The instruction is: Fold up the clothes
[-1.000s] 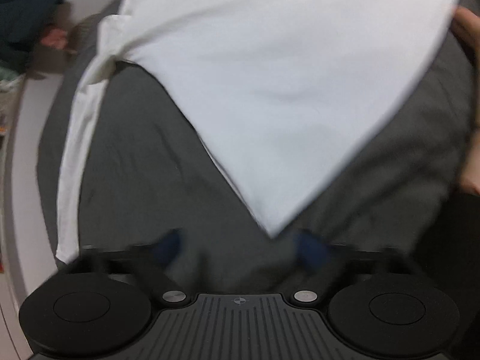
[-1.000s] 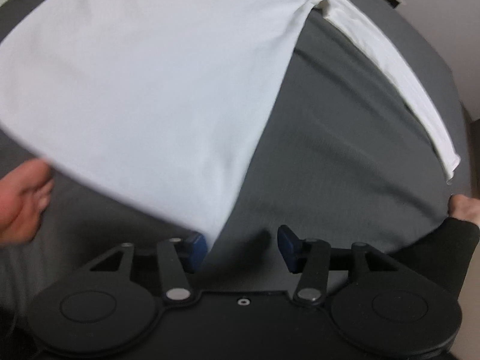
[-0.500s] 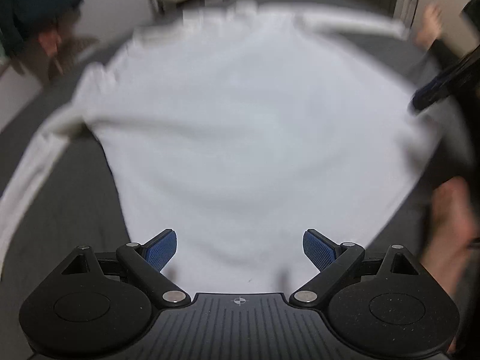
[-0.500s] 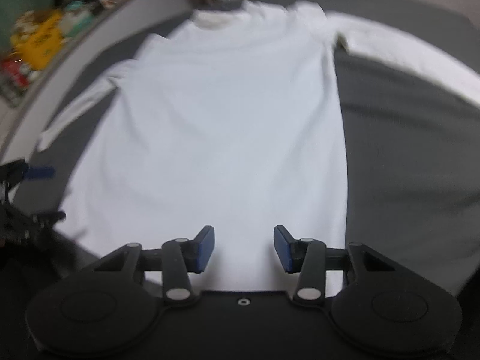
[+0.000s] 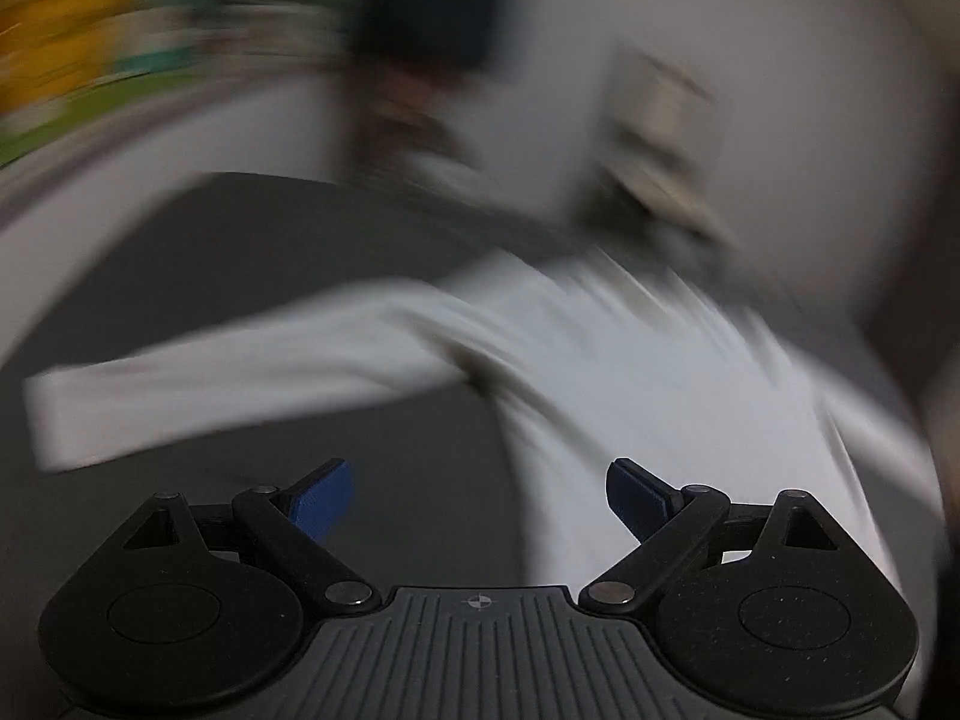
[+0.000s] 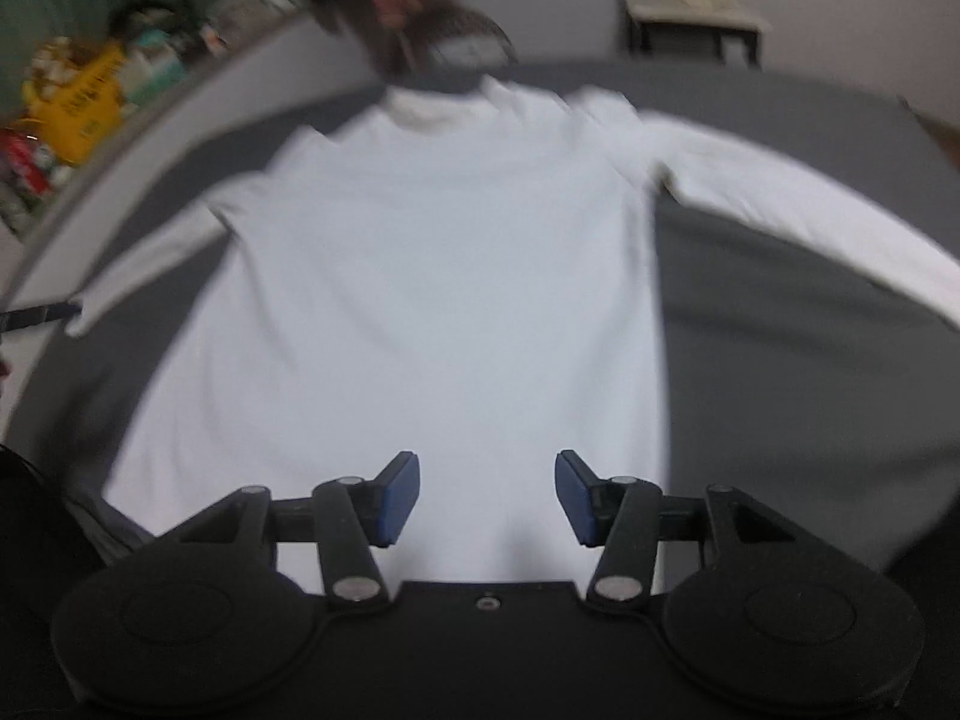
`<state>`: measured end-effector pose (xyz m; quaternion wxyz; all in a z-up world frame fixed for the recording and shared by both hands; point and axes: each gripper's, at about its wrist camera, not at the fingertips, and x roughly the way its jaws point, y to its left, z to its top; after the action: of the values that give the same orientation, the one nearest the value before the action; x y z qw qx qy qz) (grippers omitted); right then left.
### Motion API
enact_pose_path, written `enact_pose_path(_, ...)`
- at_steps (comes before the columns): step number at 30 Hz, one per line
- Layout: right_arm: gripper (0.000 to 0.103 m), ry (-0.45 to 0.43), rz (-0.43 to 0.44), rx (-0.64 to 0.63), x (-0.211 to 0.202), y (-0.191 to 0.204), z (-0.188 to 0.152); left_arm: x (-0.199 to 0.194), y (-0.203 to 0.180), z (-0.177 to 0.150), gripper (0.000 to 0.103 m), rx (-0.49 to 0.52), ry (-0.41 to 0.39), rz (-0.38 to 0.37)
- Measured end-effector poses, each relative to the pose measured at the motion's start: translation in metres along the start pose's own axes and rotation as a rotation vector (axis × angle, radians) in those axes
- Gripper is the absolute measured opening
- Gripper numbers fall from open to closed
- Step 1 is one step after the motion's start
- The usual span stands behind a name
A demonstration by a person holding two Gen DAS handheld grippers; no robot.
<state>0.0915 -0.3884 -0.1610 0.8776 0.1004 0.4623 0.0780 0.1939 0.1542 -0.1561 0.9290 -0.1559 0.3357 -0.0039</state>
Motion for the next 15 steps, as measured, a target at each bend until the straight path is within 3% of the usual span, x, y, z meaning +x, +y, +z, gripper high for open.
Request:
enact_pose_path(3,0.05,-0.008,0.095,-0.019,0.031,0.019,0.007,-0.004,0.069,0.014,0.092,-0.12,-0.1,0.123)
enact_pose_path(5,0.05,0.006,0.119,-0.045,0.05,0.036,0.005,0.004,0.103,0.017,0.092,-0.104,-0.131,0.217)
enact_pose_path(8,0.05,0.047,0.159,-0.057,0.067,0.056,0.001,0.031,0.149,0.023,0.092,-0.075,-0.125,0.297)
enact_pose_path(12,0.05,0.097,0.184,-0.071,0.085,0.078,-0.001,0.064,0.175,0.037,0.091,-0.041,-0.135,0.384)
enact_pose_path(15,0.05,0.119,0.163,-0.097,0.085,0.084,-0.004,0.073,0.204,0.04,0.077,-0.089,-0.119,0.378)
